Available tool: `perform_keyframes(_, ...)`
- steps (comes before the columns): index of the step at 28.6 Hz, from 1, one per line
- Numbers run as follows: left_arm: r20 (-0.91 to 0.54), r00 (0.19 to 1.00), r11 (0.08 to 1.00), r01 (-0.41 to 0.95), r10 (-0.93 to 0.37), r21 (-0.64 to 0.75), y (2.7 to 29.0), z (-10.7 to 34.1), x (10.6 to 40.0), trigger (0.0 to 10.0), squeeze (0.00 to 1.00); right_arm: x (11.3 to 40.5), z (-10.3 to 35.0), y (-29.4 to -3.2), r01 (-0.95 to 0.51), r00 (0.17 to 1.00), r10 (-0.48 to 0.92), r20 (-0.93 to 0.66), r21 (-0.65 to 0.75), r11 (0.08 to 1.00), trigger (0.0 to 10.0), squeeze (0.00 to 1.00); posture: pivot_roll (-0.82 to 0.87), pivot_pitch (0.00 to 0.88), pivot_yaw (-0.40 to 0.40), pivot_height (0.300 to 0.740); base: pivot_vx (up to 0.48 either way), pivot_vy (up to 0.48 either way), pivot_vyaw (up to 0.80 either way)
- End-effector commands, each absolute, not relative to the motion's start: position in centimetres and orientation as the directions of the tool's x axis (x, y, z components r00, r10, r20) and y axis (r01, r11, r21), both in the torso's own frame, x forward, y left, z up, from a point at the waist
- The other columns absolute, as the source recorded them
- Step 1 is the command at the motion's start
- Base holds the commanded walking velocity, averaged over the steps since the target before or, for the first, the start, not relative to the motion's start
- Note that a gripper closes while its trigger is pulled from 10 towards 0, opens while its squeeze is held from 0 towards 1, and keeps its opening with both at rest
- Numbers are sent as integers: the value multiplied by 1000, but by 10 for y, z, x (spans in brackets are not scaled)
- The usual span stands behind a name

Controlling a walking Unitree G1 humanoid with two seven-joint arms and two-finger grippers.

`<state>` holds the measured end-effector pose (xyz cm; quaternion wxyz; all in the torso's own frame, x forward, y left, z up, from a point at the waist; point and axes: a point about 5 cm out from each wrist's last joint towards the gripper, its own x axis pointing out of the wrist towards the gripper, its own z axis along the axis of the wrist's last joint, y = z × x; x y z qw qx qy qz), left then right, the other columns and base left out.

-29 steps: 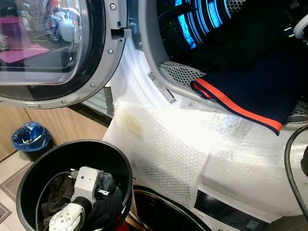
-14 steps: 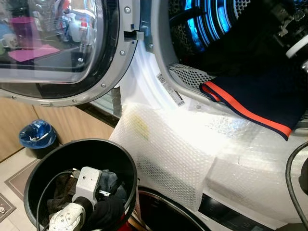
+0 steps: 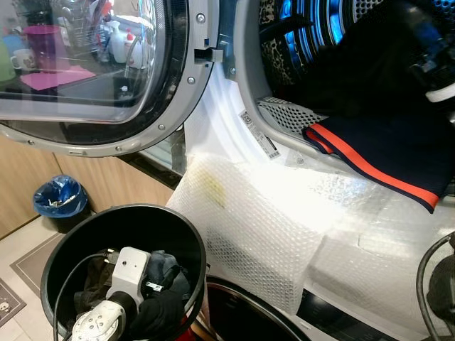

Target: Clothes washing

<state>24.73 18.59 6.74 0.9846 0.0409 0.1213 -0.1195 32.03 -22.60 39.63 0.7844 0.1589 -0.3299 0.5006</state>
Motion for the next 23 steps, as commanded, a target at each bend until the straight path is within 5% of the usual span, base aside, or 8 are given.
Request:
perform_keyframes(1, -280, 927, 961, 274, -249, 50, 181, 63, 244, 10000, 0, 307, 395, -235, -902, 211, 668, 714, -121, 414, 10000, 0, 21, 91, -41, 740, 0, 0, 0)
perform_keyframes(6, -280, 926, 959, 279, -255, 51, 180, 63, 245, 10000, 0, 304, 388, -230, -896, 217, 713, 667, -155, 417, 10000, 0, 19, 90, -41, 740, 0, 0, 0)
perform_keyframes(7, -280, 925, 959, 280, -255, 51, 179, 63, 245, 10000, 0, 308, 387, -228, -887, 250, 713, 655, -141, 440, 10000, 1000, 19, 90, -41, 740, 0, 0, 0)
perform_keyframes(23, -281, 927, 961, 273, -249, 47, 179, 62, 244, 10000, 0, 320, 387, -222, -862, 325, 660, 677, -75, 502, 10000, 1000, 27, 92, -47, 740, 0, 0, 0)
